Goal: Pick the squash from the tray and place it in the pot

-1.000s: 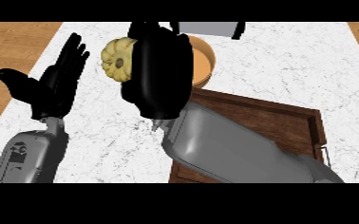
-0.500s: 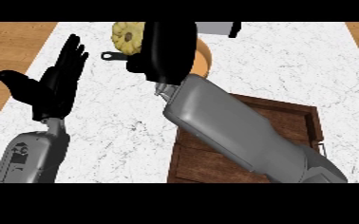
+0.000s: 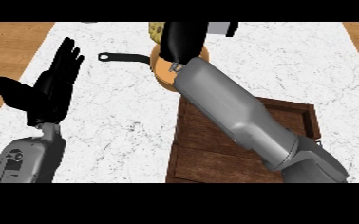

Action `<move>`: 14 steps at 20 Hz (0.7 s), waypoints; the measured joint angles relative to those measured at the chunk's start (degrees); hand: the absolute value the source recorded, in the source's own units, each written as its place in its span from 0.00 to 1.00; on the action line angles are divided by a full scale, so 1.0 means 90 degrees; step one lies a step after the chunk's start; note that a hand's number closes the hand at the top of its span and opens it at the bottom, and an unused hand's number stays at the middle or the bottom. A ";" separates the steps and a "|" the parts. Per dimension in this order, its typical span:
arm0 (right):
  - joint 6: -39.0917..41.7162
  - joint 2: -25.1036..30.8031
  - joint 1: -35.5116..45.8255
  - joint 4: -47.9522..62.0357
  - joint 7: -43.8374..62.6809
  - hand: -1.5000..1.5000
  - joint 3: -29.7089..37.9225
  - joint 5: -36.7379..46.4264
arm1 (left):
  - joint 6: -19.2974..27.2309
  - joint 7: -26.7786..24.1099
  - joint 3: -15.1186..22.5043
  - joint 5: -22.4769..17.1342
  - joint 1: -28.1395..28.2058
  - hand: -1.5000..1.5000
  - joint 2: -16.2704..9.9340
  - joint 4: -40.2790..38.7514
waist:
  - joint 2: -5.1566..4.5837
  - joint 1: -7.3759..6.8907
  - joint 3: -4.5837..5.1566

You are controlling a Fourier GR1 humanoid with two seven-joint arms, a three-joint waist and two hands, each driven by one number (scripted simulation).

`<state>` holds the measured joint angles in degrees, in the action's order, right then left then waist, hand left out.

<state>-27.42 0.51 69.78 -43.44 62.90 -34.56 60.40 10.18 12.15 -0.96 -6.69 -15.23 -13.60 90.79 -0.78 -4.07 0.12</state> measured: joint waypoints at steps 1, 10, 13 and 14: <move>-0.0054 -0.0001 0.0034 0.0155 -0.0035 1.00 -0.0032 -0.0074 | -0.0045 -0.0076 -0.0063 -0.0031 -0.0038 0.50 -0.0025 -0.0103 | -0.0009 0.0001 0.0000; -0.0892 -0.0023 -0.0339 0.1043 -0.0707 0.00 0.0643 -0.1301 | -0.0064 0.0022 -0.0019 -0.0009 -0.0051 0.50 0.0008 0.0047 | -0.0066 -0.0061 -0.0012; -0.1148 -0.0036 -0.0475 0.1062 -0.1179 0.00 0.0863 -0.1966 | -0.0037 0.0091 0.0025 0.0018 -0.0121 0.50 0.0049 0.0083 | -0.0087 -0.0127 -0.0017; -0.1245 -0.0038 -0.0520 0.1028 -0.1356 0.00 0.0934 -0.2186 | -0.0089 0.0074 -0.0010 -0.0011 -0.0113 0.50 0.0004 0.0079 | -0.0095 -0.0154 -0.0018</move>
<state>-38.63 0.16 65.10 -34.19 50.70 -26.16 40.73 9.38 12.82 -1.05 -6.79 -16.24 -13.57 91.50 -1.63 -5.46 -0.04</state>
